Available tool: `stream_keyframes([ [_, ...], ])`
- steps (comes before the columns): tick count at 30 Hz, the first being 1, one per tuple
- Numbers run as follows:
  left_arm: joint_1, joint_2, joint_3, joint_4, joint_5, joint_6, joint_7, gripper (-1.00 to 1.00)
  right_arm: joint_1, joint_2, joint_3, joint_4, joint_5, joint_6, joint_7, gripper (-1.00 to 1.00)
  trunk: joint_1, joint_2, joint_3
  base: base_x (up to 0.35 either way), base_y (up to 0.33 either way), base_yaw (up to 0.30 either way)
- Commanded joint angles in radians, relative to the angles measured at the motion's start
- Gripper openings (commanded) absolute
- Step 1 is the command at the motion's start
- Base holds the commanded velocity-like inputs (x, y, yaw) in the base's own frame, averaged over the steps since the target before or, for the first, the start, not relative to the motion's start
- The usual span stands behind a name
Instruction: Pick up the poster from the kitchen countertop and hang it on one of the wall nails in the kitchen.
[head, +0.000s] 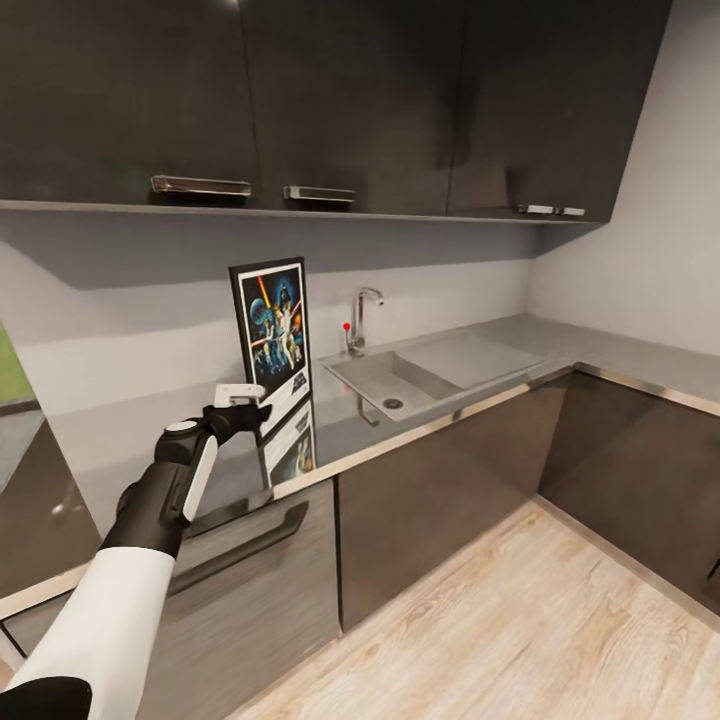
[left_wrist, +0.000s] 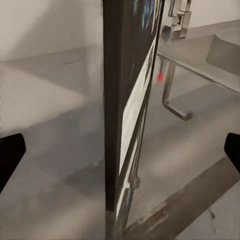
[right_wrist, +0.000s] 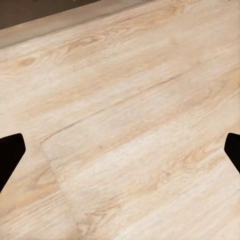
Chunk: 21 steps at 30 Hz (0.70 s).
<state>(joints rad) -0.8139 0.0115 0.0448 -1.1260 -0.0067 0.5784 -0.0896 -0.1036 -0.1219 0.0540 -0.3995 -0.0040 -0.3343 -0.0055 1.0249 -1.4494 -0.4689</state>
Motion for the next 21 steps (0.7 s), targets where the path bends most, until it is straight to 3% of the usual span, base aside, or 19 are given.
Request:
stream_keyframes([
  [1, -0.001, 0.000, 0.003, -0.001, -0.001, 0.005, -0.006, 1.00, -0.001, -0.001, 0.004, 0.001, -0.001, -0.003, -0.001, 1.00, 0.000, -0.001, -0.001, 0.069, 0.048, 0.000],
  [12, -0.001, 0.005, 0.006, 0.000, -0.001, 0.005, -0.006, 1.00, -0.001, -0.001, 0.004, 0.001, -0.001, -0.003, -0.001, 1.00, 0.000, -0.001, -0.001, 0.116, 0.036, 0.000],
  [21, -0.001, 0.008, 0.006, 0.001, 0.000, 0.005, -0.006, 1.00, -0.001, -0.001, 0.004, 0.001, -0.001, -0.003, -0.001, 1.00, 0.000, -0.001, -0.001, 0.028, 0.000, 0.000],
])
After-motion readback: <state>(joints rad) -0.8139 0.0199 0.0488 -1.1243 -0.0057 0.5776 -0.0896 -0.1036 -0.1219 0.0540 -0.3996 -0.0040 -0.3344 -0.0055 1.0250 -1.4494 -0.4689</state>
